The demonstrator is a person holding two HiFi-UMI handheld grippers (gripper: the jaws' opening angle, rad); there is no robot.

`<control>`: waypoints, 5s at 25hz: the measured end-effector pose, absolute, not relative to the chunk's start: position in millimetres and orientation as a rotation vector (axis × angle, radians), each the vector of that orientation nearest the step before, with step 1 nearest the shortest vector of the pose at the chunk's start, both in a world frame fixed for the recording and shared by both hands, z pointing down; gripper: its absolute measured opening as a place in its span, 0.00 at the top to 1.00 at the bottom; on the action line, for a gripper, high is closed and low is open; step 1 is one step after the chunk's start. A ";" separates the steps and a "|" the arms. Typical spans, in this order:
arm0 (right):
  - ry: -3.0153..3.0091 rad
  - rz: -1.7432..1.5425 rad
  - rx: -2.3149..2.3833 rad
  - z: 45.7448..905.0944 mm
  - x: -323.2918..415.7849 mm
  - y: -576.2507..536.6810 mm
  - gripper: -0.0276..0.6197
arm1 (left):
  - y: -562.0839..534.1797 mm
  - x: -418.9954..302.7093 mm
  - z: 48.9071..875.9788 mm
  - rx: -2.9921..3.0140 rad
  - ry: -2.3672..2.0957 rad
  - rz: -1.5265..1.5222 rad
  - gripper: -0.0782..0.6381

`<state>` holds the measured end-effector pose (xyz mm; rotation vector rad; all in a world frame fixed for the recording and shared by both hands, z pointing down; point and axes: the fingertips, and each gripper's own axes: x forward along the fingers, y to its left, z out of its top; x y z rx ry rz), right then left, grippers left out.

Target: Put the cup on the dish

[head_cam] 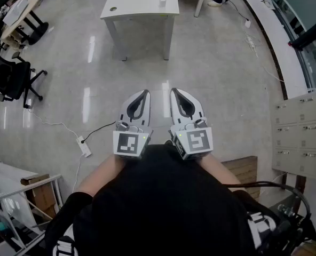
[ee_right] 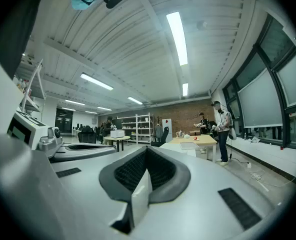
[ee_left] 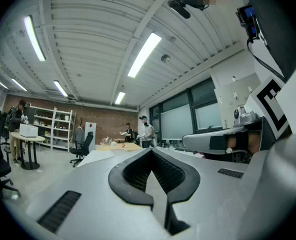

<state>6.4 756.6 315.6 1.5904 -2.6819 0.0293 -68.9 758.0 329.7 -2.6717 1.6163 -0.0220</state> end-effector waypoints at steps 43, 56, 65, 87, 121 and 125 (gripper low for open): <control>-2.616 0.071 1.617 349.0 -19.2 559.5 0.94 | 553.0 -92.4 357.4 -2.743 1.598 -0.031 0.89; -2.595 -0.011 1.575 338.7 -100.7 510.6 0.94 | 502.9 -164.5 358.8 -2.779 1.607 0.039 0.89; -2.562 -0.054 1.570 331.7 -114.0 497.0 0.94 | 494.2 -179.8 356.4 -2.802 1.610 0.098 0.89; -2.635 0.055 1.504 346.6 -70.0 433.5 0.94 | 431.1 -125.5 362.1 -2.777 1.615 -0.012 0.89; -2.734 0.089 1.441 333.4 76.6 305.4 0.94 | 314.7 13.6 355.8 -2.679 1.720 -0.102 0.89; -2.735 0.107 1.452 337.1 75.8 305.9 0.94 | 316.7 12.9 359.0 -2.684 1.723 -0.113 0.89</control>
